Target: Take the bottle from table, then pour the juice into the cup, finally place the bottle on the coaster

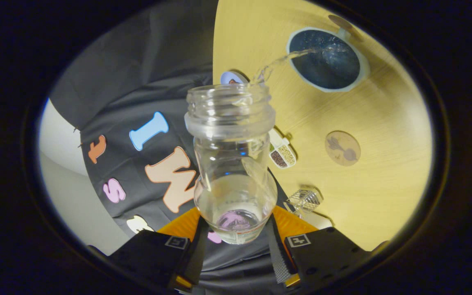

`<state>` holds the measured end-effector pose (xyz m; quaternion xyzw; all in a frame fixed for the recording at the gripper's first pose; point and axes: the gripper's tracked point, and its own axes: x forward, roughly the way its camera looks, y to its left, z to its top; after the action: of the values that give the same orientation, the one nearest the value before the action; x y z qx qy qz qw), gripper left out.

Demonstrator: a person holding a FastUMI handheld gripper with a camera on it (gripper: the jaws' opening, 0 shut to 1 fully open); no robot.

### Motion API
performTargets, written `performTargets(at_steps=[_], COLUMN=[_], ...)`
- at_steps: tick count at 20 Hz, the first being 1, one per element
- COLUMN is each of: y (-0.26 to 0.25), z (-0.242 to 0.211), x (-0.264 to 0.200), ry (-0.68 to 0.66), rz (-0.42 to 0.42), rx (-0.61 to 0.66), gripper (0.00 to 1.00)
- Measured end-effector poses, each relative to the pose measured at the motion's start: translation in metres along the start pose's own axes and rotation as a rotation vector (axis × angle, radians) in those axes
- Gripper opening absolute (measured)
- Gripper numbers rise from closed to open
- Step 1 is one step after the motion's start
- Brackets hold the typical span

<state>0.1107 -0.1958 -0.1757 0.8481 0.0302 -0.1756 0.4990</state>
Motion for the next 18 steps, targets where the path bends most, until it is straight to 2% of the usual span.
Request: performTargets(at_steps=[9,18], y=[0.011,0.01], z=[0.002,-0.002], x=[-0.001,0.001], ry=[0.003,0.024], rz=[0.023,0.0], rx=[0.064,0.107], gripper=[0.72,0.72])
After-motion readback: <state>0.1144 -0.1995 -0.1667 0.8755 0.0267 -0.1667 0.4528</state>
